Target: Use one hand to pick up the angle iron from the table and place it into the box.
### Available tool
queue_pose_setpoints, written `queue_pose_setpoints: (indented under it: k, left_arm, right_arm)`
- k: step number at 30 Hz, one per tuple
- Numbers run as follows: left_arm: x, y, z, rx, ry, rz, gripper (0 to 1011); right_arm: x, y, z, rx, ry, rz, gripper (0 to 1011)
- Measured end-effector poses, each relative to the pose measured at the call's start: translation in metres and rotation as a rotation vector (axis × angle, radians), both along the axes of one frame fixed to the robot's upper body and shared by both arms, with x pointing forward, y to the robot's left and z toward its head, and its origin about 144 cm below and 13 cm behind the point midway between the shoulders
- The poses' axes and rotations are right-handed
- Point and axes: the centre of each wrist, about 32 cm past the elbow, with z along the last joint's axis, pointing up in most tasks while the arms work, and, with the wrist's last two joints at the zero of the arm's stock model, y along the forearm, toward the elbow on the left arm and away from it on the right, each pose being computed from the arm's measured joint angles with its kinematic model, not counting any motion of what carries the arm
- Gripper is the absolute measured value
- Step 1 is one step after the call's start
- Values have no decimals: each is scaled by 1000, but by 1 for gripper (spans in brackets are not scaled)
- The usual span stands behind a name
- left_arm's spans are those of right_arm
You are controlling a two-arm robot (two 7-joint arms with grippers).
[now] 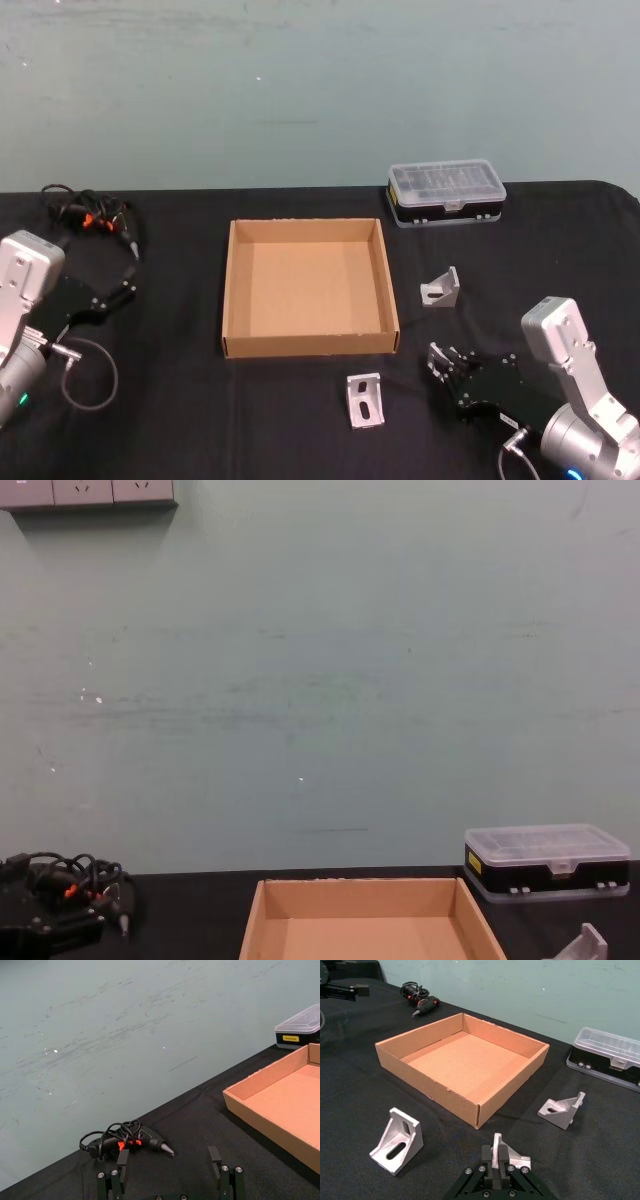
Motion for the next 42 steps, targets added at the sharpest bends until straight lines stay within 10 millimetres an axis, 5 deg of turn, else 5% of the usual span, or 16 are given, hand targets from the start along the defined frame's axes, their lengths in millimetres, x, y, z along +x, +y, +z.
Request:
queue_pose_setpoints:
  k: [22, 42]
  left_arm:
    - [0, 0, 0, 0, 0, 0, 1000]
    - [0, 0, 0, 0, 0, 0, 1000]
  right_arm:
    - [9, 2, 14, 52, -70, 16, 79]
    - [74, 24, 42, 59, -228, 153, 79]
